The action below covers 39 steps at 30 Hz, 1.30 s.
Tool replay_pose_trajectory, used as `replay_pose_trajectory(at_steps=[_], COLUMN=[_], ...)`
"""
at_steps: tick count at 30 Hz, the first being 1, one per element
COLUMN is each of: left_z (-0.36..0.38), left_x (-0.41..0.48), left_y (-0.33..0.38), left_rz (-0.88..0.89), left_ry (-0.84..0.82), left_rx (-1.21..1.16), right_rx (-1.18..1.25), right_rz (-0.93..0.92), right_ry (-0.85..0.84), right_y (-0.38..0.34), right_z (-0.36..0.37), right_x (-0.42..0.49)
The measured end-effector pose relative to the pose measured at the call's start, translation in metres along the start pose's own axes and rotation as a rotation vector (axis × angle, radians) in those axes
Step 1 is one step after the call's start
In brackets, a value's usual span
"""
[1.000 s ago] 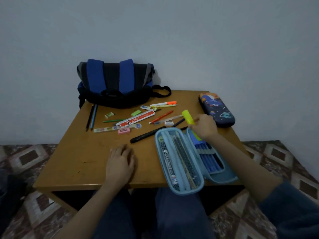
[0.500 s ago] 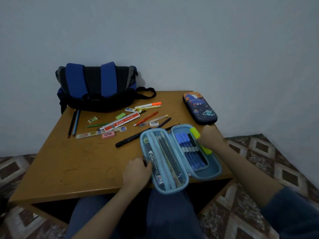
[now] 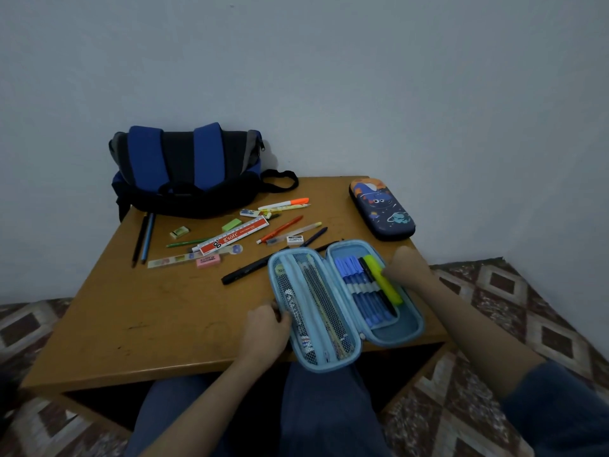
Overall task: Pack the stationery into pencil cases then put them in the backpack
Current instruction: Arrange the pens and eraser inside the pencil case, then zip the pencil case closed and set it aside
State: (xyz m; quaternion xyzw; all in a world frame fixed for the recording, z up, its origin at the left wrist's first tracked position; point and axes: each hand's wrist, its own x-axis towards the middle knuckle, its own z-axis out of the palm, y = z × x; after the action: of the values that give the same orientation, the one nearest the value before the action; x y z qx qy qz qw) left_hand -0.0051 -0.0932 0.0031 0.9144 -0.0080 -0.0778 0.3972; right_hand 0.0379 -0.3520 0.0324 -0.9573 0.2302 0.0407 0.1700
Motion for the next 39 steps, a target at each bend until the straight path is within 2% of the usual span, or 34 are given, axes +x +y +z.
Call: replay_pose_trajectory(at_steps=[9,13,20,23,26,29,32,34,37,39], left_z=[-0.027,-0.043,-0.061,-0.056,-0.042,-0.025,-0.006,0.002,0.002,-0.004], left_x=[0.019,0.027,0.028,0.024,0.016,0.010,0.008,0.007,0.009,0.012], left_y=[0.003,-0.005,0.018,0.036,0.052,0.058,0.053,0.047,0.037,0.031], left_rz=[-0.081,-0.115,0.000,0.061,0.153,0.221,0.262,0.294,0.326,0.265], left_ry=[0.026,0.064,0.247,0.215,0.180,0.016,-0.205,-0.287,-0.221,-0.159], left_rx=[-0.019,-0.027,-0.229,-0.421,-0.467,-0.552,-0.444,-0.312,-0.225,-0.147], right_rx=[0.260,0.300,0.375,0.531,0.690,0.780,0.847,0.823,0.778,0.761], right_rz=[0.047,0.042,0.075,0.118,0.129,0.160,0.180,0.158,0.126,0.117], right_ry=[-0.231,-0.222,-0.282,-0.310,-0.344,-0.395,-0.427,-0.436,-0.453,-0.461], right_y=[-0.011,-0.022,-0.038,-0.033,-0.024,-0.017,-0.012,-0.010,-0.011,-0.012], right_z=[-0.006,0.008,0.009,0.005,0.004,0.001,0.002,0.003,0.004,0.003], right_x=[-0.014,-0.016,-0.020,-0.021,-0.021,-0.022,-0.023,-0.022,-0.023,-0.023])
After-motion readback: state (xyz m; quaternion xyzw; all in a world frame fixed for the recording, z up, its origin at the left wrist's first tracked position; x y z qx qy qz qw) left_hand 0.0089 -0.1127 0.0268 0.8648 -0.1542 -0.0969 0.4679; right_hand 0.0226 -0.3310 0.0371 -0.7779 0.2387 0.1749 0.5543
